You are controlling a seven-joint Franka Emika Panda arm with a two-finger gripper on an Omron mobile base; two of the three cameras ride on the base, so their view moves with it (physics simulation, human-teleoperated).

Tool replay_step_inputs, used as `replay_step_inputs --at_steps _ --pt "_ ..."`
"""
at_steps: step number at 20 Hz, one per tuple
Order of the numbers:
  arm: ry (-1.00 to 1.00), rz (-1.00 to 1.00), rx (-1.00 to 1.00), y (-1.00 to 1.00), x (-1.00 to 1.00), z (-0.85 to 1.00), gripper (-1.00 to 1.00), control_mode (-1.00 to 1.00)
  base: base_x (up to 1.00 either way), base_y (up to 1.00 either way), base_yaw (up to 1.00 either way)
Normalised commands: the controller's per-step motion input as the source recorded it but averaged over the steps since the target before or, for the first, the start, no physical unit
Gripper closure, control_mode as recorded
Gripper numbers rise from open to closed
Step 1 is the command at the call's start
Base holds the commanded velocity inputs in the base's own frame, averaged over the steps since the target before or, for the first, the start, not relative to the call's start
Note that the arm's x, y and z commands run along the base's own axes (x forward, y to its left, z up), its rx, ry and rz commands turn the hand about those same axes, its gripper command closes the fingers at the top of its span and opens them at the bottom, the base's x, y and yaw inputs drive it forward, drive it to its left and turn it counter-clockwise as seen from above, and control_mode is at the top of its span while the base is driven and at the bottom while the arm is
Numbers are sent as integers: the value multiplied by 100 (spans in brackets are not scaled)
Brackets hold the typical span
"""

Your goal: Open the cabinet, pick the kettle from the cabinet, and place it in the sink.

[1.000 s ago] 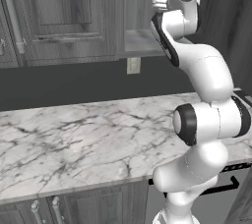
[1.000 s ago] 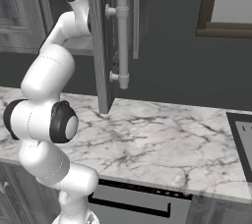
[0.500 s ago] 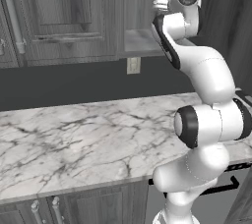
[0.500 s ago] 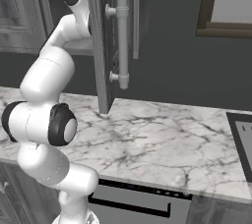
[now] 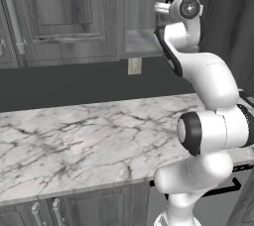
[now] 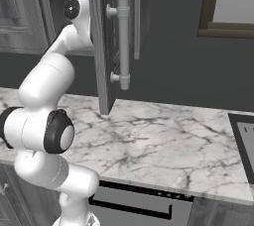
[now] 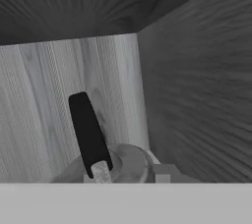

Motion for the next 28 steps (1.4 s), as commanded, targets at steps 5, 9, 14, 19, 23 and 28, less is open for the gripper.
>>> replay_step_inputs --at_steps 5,9,14,19,23,28 --pt "-2 0 0 0 -16 9 100 -100 0 0 0" --pt "0 0 0 5 -27 22 100 -100 0 0 0" --pt "-2 0 0 7 -45 18 100 -100 0 0 0" --pt "-6 0 0 13 -53 6 100 -100 0 0 0" --pt "-7 0 0 15 -56 0 100 -100 0 0 0" --pt "-1 0 0 15 -54 3 100 -100 0 0 0"
